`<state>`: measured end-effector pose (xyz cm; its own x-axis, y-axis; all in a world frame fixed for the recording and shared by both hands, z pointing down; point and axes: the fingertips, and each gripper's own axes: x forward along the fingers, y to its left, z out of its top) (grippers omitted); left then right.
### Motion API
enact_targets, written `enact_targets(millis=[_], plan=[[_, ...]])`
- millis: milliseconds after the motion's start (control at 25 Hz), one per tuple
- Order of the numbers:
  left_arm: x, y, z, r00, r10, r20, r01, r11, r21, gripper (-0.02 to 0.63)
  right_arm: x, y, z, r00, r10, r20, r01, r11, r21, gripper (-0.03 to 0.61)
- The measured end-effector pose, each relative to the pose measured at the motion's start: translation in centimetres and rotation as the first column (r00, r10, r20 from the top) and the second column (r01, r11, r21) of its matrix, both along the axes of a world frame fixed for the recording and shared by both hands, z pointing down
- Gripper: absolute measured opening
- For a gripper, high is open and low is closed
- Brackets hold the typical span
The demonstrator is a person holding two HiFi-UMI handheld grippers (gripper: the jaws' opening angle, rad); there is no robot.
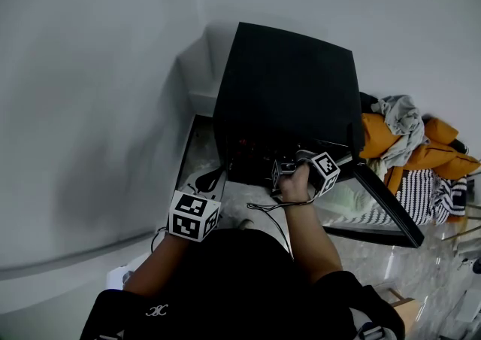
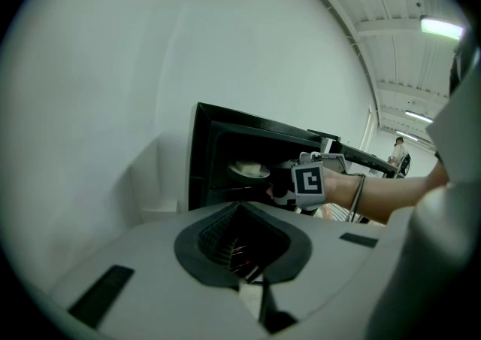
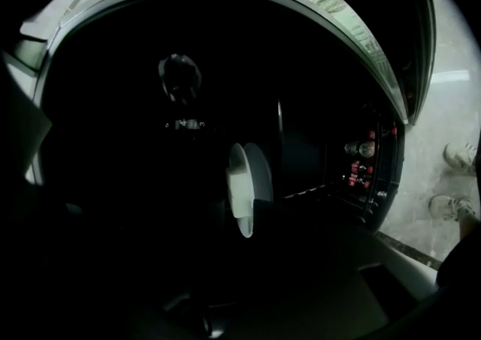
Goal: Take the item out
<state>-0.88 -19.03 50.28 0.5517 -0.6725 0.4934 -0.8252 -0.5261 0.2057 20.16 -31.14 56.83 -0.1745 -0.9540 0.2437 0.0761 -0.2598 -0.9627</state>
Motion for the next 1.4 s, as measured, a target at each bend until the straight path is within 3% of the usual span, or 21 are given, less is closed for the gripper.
enact_targets(millis=[560,840,1080,1400], plan=[[-0.8,-0.1,0.1,1.0,-0.014,-0.005,0.014,1.0,0.001,0.0,-0.3,-0.8,-0.1,1.0,0.004,-0.01,-0.005,1.0,-0.029,0.146],[-1.0,-0.2,-0.1,1.0,-0.019,-0.01,0.019,1.0,0.009,0.0,-0.5,-0.7,0.4,1.0,-0.007,-0.01,0.006,0.996,-0.094,0.146],[-1.1,-0.3,-0.2,1.0,-0.02,-0.013,0.021,1.0,0.014,0.0,-0.4,-0.8,0.8,0.999,0.008,0.044,-0.001,0.987,-0.159,0.144],[-1.4,-0.2,-0.4,1.0,-0.021,-0.019,0.021,1.0,0.015,0.0,-0.8,-0.6,1.4,1.0,-0.019,0.01,0.021,0.971,-0.236,0.091]])
